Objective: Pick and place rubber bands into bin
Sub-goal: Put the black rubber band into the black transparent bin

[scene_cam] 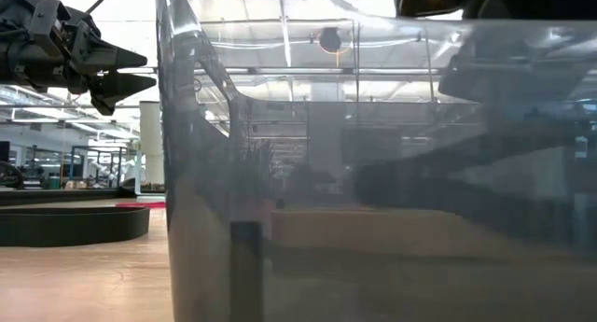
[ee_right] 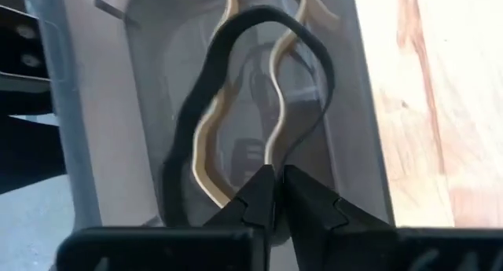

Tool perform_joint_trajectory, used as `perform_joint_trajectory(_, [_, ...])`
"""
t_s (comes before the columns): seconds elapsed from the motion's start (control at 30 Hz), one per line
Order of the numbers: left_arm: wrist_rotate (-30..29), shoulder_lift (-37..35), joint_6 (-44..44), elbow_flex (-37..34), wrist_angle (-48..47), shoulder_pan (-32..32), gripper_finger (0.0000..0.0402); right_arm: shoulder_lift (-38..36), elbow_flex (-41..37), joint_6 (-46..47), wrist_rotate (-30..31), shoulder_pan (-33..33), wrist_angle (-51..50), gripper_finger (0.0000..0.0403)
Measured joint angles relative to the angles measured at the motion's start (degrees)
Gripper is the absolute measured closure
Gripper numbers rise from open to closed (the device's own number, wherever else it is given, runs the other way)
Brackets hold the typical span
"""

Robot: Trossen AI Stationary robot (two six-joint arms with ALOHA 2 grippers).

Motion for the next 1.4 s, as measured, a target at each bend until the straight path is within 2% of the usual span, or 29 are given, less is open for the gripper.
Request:
perform_joint_trajectory(0.23, [0.01, 0.01, 0.0, 0.0, 0.02, 0.0, 0.0162, 0.0, 0.0, -1.67, 0.12, -0.13, 2.57, 0.0353])
perform_joint_trajectory(0.5, [0.02, 0.0, 0.0, 0.0, 0.04, 0.01, 0.0163, 0.0, 0.0, -0.94, 0.17, -0.76, 3.6, 0.0283])
perform_joint_trajectory(0.67, [0.04, -0.01, -1.41, 0.0, 0.09, 0.01, 0.0162, -2.07, 0.0, -3.57, 0.17, -1.34, 3.99, 0.0259])
perform_joint_trajectory(1.03, [2.62, 0.0, -2.25, -0.09, 1.25, 0.0, 0.0162, -13.67, 0.0, -13.84, 0.96, -4.06, 3.24, 0.0258])
perform_joint_trajectory(1.2, [4.71, 0.96, -1.95, 2.73, -0.56, 0.01, 0.0163, -20.16, -0.64, -16.59, 8.12, -6.19, 3.29, 0.0256])
perform_joint_trajectory(1.27, [6.1, 2.71, -1.38, 5.65, -3.89, -0.01, 0.0163, -23.45, -2.79, -18.84, 9.68, -7.11, 5.04, 0.0254])
perform_joint_trajectory(1.4, [6.53, 9.23, 0.72, 14.81, -18.18, -0.74, 0.0163, -30.86, -11.12, -20.39, 10.96, -9.68, 12.33, 0.0256])
